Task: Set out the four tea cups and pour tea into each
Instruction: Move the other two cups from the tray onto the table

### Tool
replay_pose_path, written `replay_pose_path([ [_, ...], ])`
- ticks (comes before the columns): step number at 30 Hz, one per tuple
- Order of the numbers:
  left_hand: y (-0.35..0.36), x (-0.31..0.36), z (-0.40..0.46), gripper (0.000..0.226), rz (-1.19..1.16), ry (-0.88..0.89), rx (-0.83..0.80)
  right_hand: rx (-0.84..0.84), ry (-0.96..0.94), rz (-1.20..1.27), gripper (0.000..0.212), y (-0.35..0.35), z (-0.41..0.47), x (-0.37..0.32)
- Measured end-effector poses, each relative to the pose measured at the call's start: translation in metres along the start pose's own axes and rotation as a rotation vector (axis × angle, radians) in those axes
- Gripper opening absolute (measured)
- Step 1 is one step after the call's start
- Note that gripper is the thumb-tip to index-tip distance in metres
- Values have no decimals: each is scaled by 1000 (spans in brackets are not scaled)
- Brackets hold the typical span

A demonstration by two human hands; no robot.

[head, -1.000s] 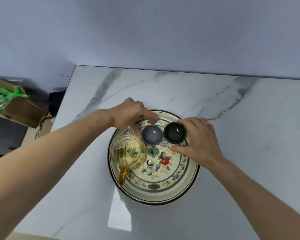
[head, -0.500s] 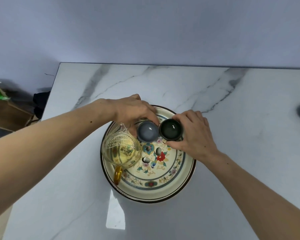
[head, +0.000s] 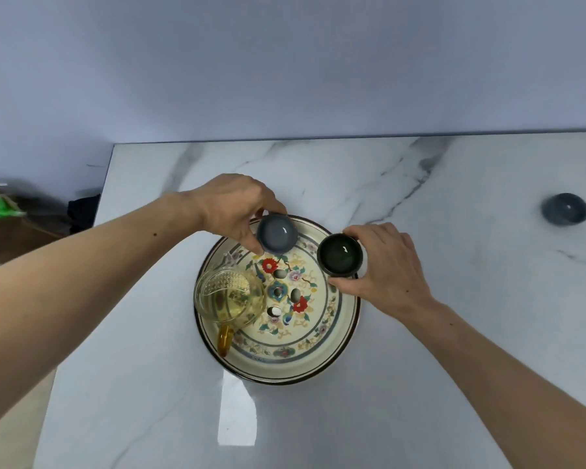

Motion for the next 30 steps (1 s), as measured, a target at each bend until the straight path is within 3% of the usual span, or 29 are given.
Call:
replay_pose_path([
  [12, -54, 134, 59, 62, -50, -81, 179, 112, 131, -4, 67, -110, -73, 90],
  [20, -38, 244, 135, 58, -151, -168, 187, 99, 165, -34, 66, -166, -118, 191],
  [30, -46, 309, 229, 55, -202, -168, 177, 127, 247, -70, 64, -201, -131, 303],
])
Point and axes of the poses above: each hand's wrist, its own z-axis towards the middle knuckle, its own y-axis out of the palm, x = y × z, the point moved 2 cm from there along z, towards the middle knuckle, and after that the axes turned 2 degrees about -y, right-handed, at the moved point
